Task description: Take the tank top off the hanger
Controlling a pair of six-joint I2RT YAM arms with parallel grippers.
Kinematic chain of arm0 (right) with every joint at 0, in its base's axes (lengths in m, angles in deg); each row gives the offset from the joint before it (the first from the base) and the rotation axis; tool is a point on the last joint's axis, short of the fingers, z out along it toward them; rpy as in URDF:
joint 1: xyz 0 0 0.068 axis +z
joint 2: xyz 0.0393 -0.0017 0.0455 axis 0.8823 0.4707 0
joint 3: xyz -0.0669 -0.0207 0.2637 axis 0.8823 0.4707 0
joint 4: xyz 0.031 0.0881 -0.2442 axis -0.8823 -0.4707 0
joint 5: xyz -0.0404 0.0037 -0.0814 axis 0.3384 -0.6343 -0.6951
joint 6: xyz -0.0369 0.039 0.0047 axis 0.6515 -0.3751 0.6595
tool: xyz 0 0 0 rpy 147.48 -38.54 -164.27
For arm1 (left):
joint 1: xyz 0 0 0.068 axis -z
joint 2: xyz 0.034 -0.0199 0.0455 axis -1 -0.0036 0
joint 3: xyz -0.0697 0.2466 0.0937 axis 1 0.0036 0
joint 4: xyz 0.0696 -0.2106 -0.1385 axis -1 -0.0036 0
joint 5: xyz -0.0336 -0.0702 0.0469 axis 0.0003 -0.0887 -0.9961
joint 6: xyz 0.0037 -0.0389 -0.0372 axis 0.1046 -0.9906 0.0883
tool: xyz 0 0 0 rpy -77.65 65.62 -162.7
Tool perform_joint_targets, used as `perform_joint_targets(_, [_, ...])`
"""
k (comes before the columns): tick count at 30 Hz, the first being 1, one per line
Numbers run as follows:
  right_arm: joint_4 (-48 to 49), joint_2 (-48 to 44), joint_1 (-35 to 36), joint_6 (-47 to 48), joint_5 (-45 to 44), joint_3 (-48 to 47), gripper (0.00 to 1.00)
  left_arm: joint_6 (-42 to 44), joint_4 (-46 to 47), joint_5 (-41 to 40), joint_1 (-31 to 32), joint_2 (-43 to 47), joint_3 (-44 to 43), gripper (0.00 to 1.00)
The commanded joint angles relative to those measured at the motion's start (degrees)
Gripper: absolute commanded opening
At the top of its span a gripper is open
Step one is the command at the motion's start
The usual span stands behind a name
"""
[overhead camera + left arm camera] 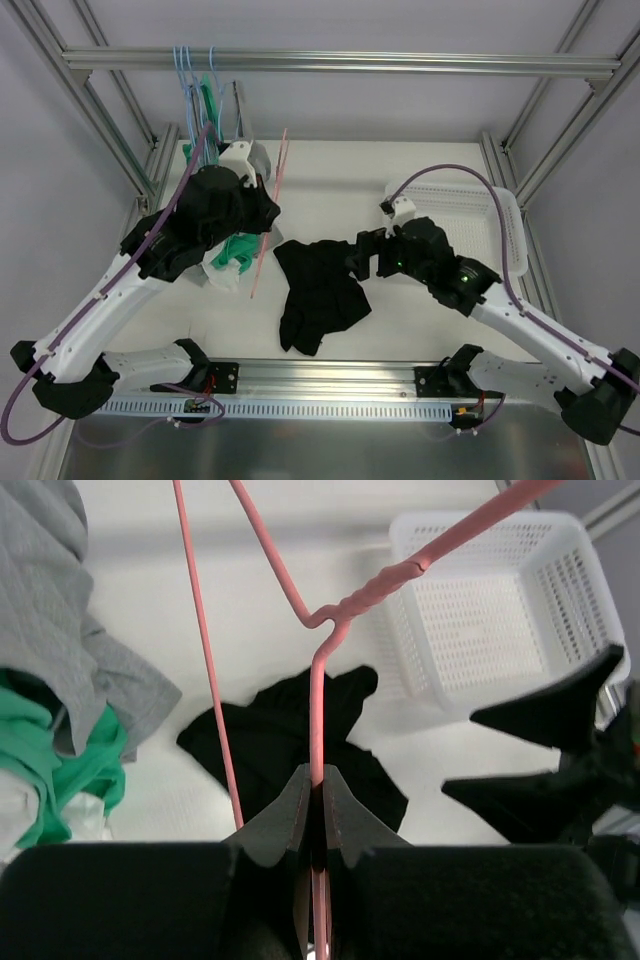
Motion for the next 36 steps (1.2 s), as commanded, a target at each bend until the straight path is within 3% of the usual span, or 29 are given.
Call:
perform_joint_targets(1, [-3.6,-5.1,0.1,1.2,-3.3,1.2,0.98,2.1,0.8,-4.4,0.1,-6.2,-9.1,0.0])
perform_joint_targets(11, [-5.5,-8.8,0.0,0.8,-4.0,3.1,0.99,-0.8,1.6,-4.6,-4.0,-21.4,-30.4,0.0])
perform_joint_targets(24, [-5.5,-12.4,0.1,1.3,-4.0,5.1,0.99,-2.9,3.8,10.7,-13.9,-35.2,-47.0,0.0])
perform_joint_targets(36, [-3.9,-12.6,0.1,1.3,-0.9,6.1,1.0,-5.8,4.2,14.7,-15.3,-41.1,-44.1,0.0])
